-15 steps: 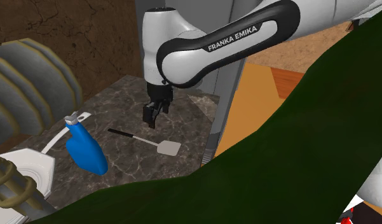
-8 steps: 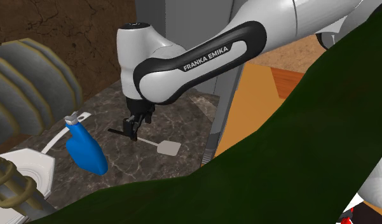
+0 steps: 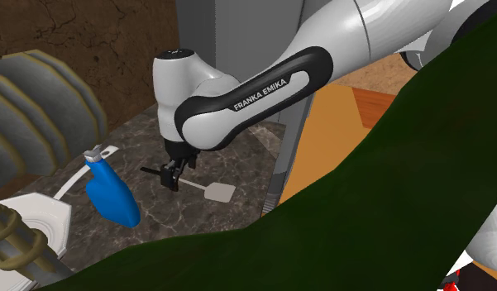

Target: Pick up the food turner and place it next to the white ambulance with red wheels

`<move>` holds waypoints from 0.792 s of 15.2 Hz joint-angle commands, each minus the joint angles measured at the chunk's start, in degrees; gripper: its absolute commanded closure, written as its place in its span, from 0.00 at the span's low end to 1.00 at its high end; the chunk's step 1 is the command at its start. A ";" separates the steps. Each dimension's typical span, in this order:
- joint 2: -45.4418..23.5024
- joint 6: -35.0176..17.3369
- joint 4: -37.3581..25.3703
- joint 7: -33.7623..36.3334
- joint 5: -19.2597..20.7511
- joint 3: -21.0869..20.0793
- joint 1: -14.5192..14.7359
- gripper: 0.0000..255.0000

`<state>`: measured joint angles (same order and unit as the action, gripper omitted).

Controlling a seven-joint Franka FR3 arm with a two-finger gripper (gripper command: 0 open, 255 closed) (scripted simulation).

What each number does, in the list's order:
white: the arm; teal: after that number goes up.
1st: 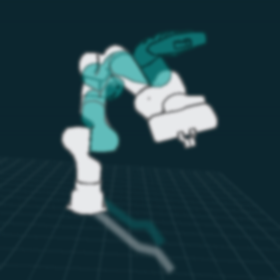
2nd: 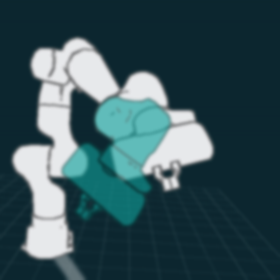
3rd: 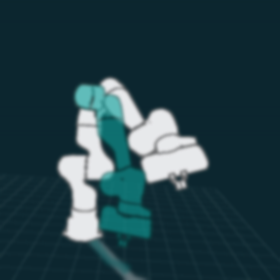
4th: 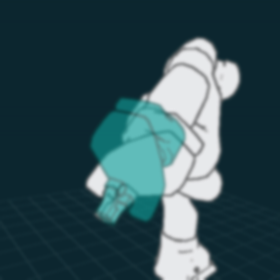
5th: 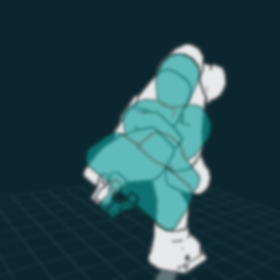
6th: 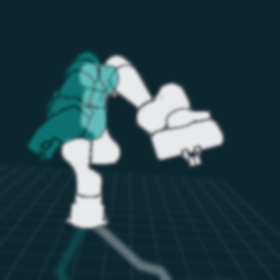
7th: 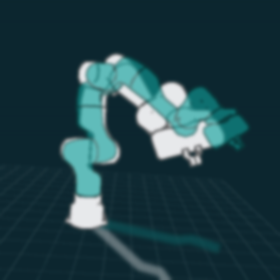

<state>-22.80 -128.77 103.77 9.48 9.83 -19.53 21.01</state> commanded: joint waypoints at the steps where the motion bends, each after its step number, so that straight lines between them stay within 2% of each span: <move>1: -0.05 -0.14 0.06 0.01 0.03 0.02 0.00 0.00; 5: -0.05 -0.13 0.06 0.01 0.03 0.02 0.00 0.00; 6: -0.05 -0.13 0.06 0.01 0.03 0.02 0.00 1.00; 12: -0.05 -0.13 0.06 0.01 0.03 0.02 0.00 1.00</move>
<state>-22.85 -128.90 103.83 9.48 9.86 -19.51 21.01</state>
